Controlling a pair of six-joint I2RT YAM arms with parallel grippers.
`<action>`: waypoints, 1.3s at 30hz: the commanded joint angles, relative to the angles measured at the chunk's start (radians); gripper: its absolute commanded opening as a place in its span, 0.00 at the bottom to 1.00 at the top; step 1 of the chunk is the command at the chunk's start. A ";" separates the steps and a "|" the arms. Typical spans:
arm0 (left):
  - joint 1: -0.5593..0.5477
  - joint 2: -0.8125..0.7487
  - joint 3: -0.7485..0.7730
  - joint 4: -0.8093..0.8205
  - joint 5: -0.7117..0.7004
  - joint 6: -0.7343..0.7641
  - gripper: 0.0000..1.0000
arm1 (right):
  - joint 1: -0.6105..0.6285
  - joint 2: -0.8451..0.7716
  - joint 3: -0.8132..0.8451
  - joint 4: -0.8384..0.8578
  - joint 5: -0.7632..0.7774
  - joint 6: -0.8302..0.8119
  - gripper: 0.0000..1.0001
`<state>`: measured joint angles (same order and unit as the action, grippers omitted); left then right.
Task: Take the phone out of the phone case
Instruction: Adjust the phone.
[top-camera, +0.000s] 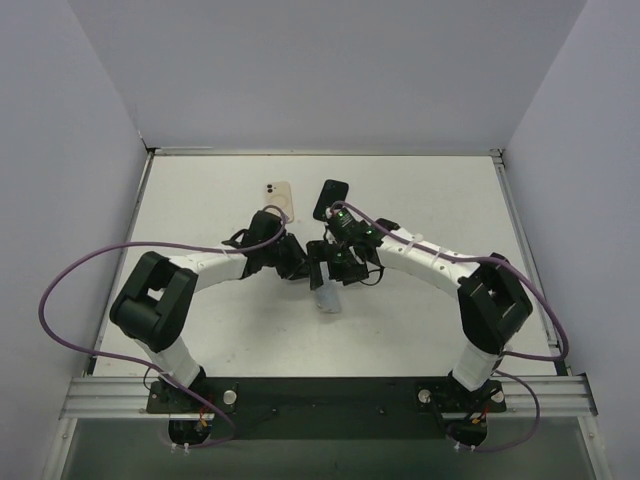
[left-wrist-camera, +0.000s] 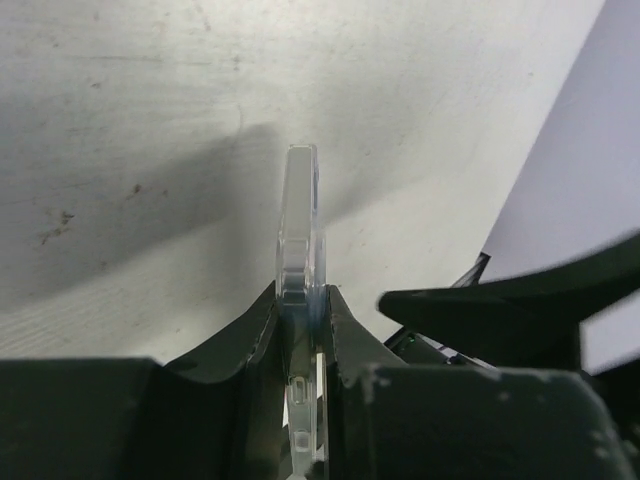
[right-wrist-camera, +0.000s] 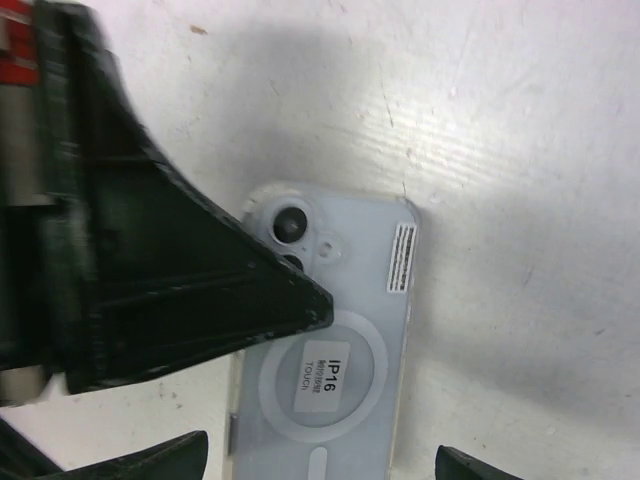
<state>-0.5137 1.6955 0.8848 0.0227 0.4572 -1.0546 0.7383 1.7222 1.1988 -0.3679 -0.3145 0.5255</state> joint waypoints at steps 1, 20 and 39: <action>-0.009 -0.011 0.077 -0.170 -0.046 0.016 0.00 | 0.094 -0.079 0.109 -0.118 0.370 -0.111 0.88; 0.012 -0.013 0.230 -0.388 -0.114 -0.004 0.00 | 0.319 0.080 0.203 -0.166 0.666 -0.084 0.65; 0.021 -0.020 0.289 -0.500 -0.152 -0.035 0.00 | 0.354 0.149 0.219 -0.186 0.841 -0.047 0.00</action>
<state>-0.4999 1.7008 1.1408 -0.4461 0.2829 -1.0248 1.1053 1.8637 1.3872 -0.4763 0.4427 0.4324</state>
